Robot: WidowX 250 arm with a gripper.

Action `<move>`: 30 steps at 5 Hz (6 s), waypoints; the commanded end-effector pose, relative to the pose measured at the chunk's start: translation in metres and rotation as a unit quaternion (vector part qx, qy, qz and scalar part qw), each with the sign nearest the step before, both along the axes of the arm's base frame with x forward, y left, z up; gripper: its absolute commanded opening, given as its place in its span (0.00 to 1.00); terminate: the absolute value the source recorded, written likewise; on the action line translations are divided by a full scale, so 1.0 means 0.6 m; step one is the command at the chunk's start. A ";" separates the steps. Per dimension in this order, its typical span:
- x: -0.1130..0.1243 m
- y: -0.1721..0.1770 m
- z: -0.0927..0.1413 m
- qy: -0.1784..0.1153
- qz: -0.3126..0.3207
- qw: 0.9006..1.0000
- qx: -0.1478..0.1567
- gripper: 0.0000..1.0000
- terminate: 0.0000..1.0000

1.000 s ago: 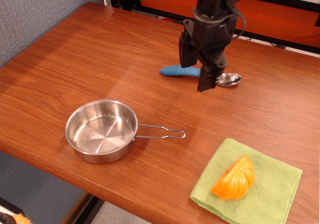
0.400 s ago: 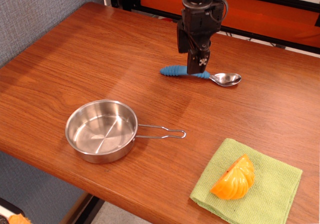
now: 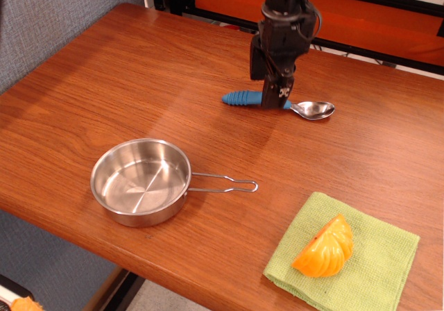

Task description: Place the spatula near the pan

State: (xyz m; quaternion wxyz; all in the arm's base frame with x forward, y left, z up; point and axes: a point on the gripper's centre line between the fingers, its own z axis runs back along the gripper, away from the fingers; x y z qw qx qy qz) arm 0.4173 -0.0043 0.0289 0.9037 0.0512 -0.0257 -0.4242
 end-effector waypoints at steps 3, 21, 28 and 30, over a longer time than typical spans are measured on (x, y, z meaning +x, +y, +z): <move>0.011 -0.022 -0.009 -0.022 0.015 1.000 -0.004 1.00 0.00; -0.253 0.289 -0.022 -0.060 0.641 0.765 0.006 0.00 0.00; -0.145 0.248 0.099 -0.022 0.591 0.803 0.071 1.00 0.00; -0.095 0.231 0.150 -0.063 0.552 0.832 0.017 1.00 0.00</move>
